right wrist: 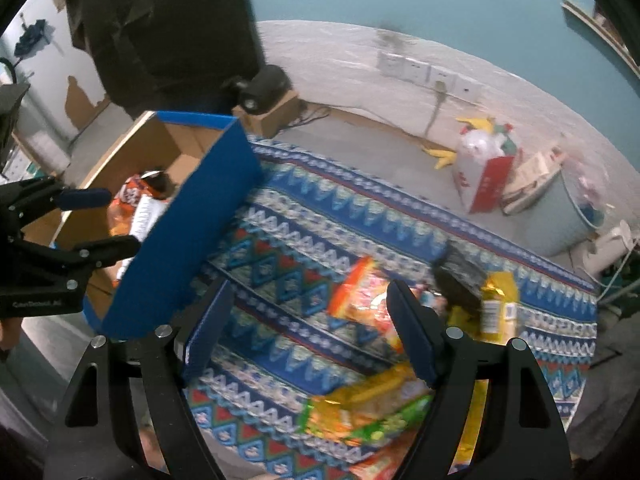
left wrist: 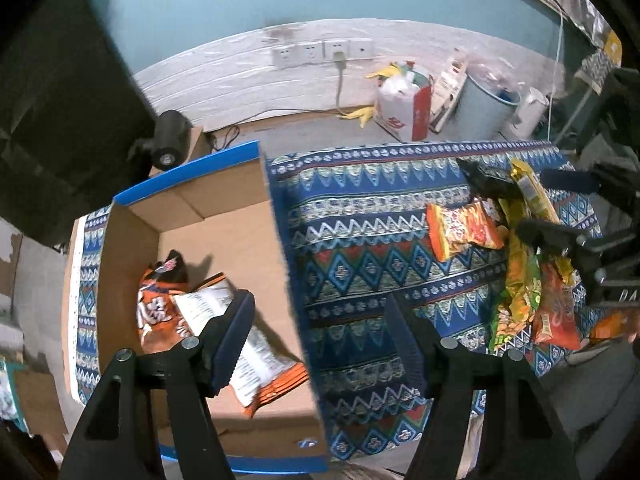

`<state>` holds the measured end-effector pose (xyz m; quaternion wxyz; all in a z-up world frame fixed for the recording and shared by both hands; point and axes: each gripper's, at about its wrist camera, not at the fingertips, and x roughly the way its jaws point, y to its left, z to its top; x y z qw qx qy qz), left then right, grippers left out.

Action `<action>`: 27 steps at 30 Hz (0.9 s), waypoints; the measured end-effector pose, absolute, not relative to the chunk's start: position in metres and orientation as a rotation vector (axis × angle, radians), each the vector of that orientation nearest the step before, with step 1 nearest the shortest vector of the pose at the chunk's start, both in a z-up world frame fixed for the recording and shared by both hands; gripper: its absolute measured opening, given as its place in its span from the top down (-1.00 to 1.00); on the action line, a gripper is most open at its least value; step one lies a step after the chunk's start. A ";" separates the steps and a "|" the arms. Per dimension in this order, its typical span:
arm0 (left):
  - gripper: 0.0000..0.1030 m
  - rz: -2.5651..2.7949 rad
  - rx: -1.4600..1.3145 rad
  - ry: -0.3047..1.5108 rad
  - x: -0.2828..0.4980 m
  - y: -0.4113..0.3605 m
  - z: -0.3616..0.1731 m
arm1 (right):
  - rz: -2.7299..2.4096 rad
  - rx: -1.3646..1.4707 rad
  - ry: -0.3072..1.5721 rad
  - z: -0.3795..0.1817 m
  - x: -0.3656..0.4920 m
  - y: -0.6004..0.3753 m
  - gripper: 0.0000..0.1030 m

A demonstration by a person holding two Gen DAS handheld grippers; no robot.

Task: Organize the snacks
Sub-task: 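Grasp the red fries packet with the left gripper while the right grasps a yellow biscuit stick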

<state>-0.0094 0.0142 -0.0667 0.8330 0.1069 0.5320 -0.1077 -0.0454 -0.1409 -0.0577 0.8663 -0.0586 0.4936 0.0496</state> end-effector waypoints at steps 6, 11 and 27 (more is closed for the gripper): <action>-0.48 -0.262 0.243 1.131 -0.006 -0.013 -0.074 | 0.041 -0.129 1.032 -0.055 -0.055 -0.180 -0.54; -0.49 -0.292 0.247 1.154 0.003 -0.033 -0.083 | -0.026 -0.131 1.044 -0.061 -0.063 -0.215 -0.55; -0.49 -0.351 0.244 1.260 0.027 -0.083 -0.116 | -0.142 -0.045 1.112 -0.099 -0.078 -0.301 -0.55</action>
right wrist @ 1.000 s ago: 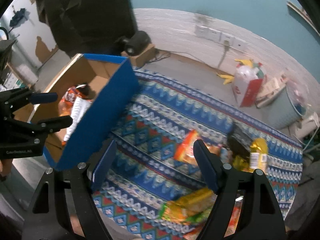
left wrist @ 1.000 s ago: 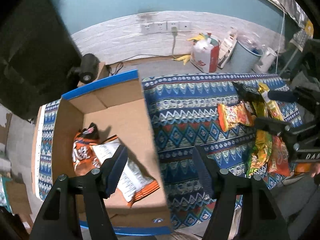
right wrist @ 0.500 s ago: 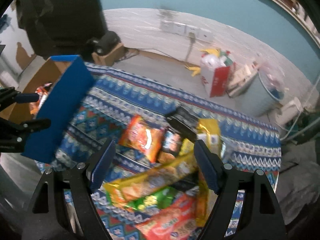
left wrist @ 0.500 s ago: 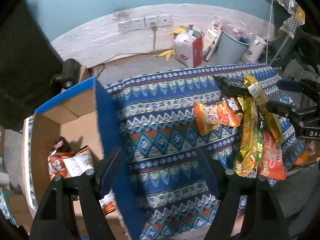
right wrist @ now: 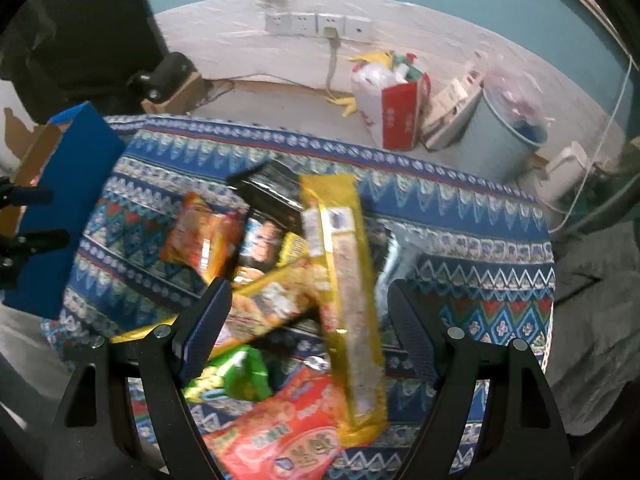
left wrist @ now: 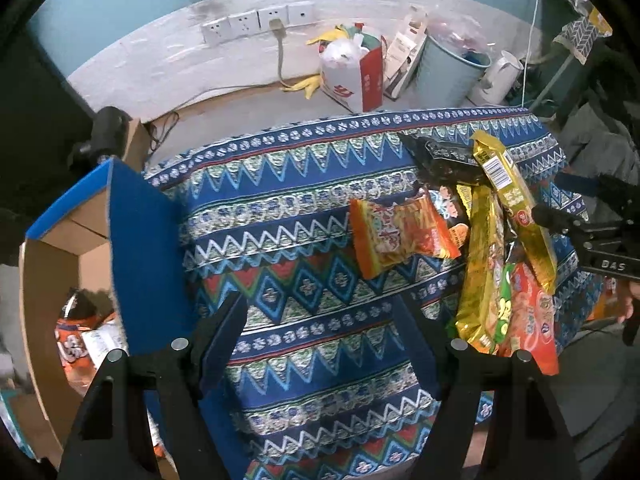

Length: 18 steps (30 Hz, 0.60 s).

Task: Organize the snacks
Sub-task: 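Grasp the red fries packet with the left gripper while the right grasps a yellow biscuit stick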

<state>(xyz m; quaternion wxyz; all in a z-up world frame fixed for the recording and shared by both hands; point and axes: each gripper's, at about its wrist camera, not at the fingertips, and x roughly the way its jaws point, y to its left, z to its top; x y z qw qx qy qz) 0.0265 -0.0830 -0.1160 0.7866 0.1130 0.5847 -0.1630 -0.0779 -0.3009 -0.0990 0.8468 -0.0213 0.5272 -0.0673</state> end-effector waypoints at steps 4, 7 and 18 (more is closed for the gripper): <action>-0.49 -0.365 0.246 1.287 0.034 -0.095 -0.125 | -0.160 -0.008 1.143 -0.115 -0.077 -0.321 -0.55; -0.49 -0.385 0.234 1.311 0.041 -0.106 -0.132 | -0.161 0.012 1.163 -0.125 -0.077 -0.330 -0.55; -0.58 -0.405 0.122 1.426 0.068 -0.143 -0.168 | -0.115 0.060 1.231 -0.158 -0.079 -0.348 0.29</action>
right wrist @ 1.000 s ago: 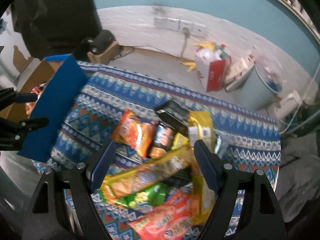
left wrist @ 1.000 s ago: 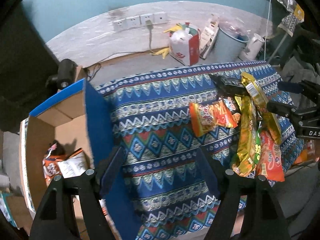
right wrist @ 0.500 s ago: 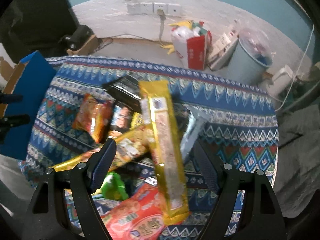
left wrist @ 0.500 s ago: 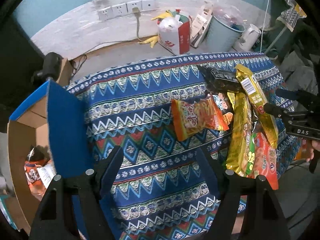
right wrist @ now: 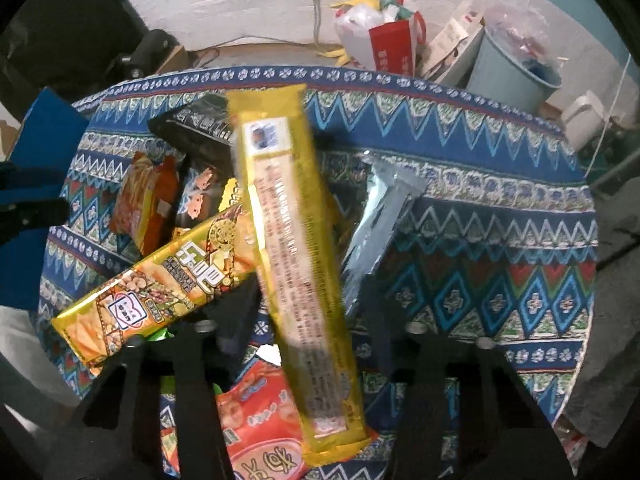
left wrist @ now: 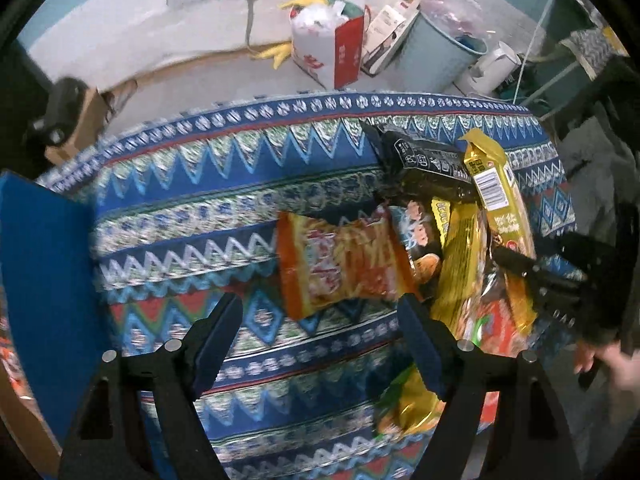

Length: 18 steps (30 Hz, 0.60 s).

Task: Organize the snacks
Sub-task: 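Grasp the red fries packet with the left gripper while the right grasps a yellow biscuit stick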

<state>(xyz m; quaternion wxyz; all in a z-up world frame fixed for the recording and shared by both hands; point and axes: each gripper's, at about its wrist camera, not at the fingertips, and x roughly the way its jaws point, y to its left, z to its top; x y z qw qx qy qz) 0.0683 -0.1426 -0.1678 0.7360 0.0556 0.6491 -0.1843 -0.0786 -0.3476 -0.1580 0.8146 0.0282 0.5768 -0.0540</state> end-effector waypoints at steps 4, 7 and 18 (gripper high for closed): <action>-0.58 -0.388 0.042 1.482 0.077 -0.150 -0.185 | -0.146 0.027 1.214 -0.155 -0.080 -0.347 0.39; -0.58 -0.372 -0.009 1.515 0.083 -0.152 -0.197 | -0.166 0.040 1.192 -0.149 -0.082 -0.353 0.46; -0.61 -0.338 -0.067 1.570 0.096 -0.172 -0.225 | -0.174 0.059 1.193 -0.151 -0.078 -0.357 0.46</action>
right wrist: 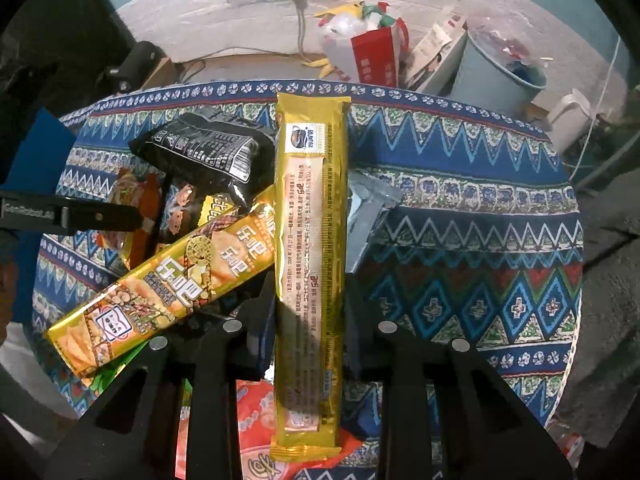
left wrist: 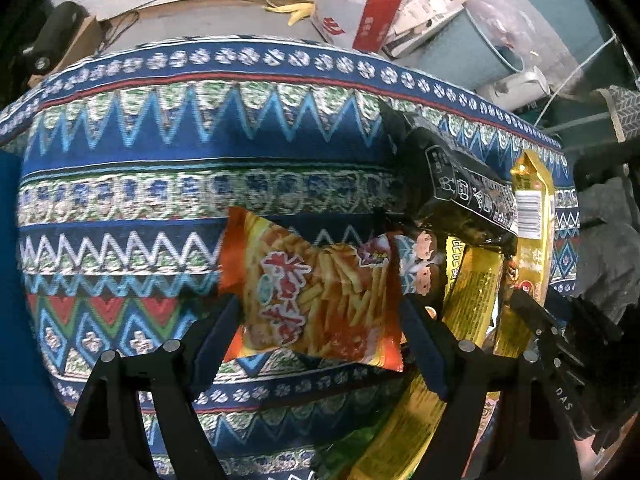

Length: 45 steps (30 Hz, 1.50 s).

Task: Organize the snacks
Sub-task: 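Grasp the red fries packet with the left gripper while the right grasps a yellow biscuit stick, then lift the red fries packet and yellow biscuit stick and carry them over the box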

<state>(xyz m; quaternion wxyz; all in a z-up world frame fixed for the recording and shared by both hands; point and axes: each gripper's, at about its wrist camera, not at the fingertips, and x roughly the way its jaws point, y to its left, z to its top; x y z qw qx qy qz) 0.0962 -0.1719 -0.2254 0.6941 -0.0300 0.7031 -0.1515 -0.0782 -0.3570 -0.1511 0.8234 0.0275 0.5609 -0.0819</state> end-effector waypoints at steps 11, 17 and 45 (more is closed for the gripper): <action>-0.03 -0.433 0.051 1.481 0.092 -0.184 -0.217 | -0.174 0.049 1.175 -0.147 -0.069 -0.351 0.46; 0.04 -0.436 0.094 1.444 0.085 -0.167 -0.201 | -0.180 0.037 1.161 -0.140 -0.064 -0.349 0.46; 0.04 -0.362 0.272 1.148 0.029 -0.089 -0.094 | -0.084 -0.004 1.042 -0.073 -0.062 -0.280 0.46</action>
